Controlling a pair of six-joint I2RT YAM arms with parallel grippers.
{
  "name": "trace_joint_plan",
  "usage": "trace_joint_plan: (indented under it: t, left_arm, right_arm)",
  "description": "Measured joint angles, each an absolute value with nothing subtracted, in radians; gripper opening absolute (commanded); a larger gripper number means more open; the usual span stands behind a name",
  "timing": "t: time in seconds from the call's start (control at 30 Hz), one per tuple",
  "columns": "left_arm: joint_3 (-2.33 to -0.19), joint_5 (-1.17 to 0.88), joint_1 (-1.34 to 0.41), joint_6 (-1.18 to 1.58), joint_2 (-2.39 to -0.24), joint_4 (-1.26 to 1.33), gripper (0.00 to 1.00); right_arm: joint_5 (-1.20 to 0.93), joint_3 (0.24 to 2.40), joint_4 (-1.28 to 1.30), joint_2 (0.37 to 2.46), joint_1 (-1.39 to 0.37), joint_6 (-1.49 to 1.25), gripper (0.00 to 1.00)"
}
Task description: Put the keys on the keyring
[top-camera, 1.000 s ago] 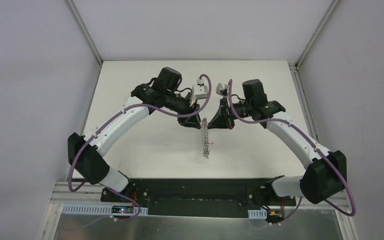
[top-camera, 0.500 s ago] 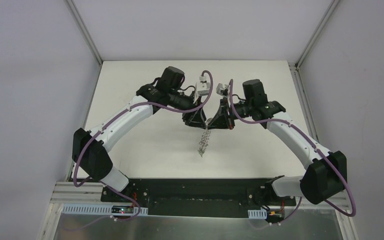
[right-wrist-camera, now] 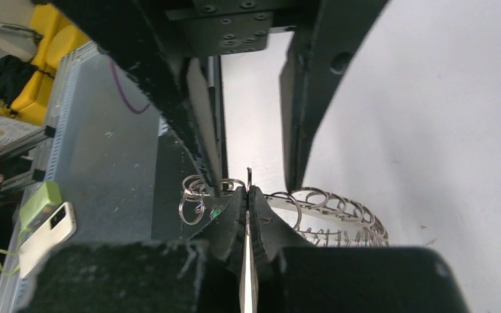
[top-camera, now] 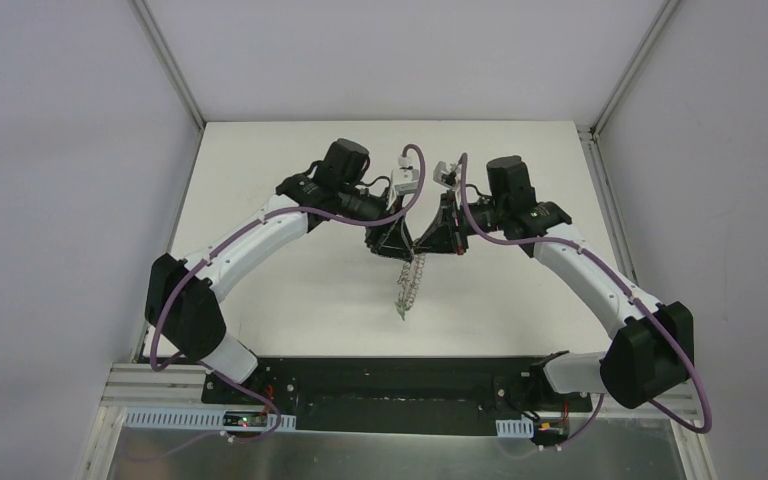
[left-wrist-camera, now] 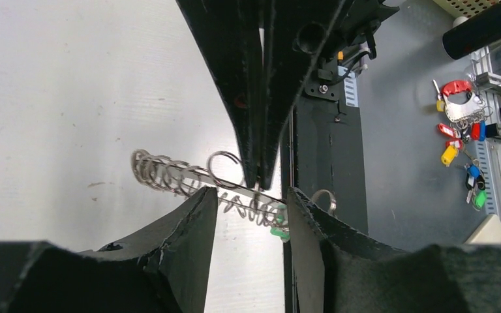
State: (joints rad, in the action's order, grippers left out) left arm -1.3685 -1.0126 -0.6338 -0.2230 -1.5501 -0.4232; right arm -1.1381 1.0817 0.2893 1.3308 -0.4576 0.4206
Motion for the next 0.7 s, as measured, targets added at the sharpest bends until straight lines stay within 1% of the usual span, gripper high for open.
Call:
trace_joint_plan:
  t: [0.27,0.47,0.7]
  left_arm:
    - [-1.362,-0.957,-0.565,-0.214,-1.501,-0.446,0.53]
    - [-1.429,-0.851,-0.542,-0.191,-1.486,-0.517,0.58]
    - [-1.486,-0.774,-0.542,-0.139,-1.502,-0.533,0.64]
  right_arm:
    - [-0.894,1.081,0.265,1.323,-0.459,0.356,0.00]
    - [-0.714,1.065,0.241,1.279,-0.480,0.319,0.00]
    - [-0.581,1.049,0.227,1.247,-0.514,0.276,0.00]
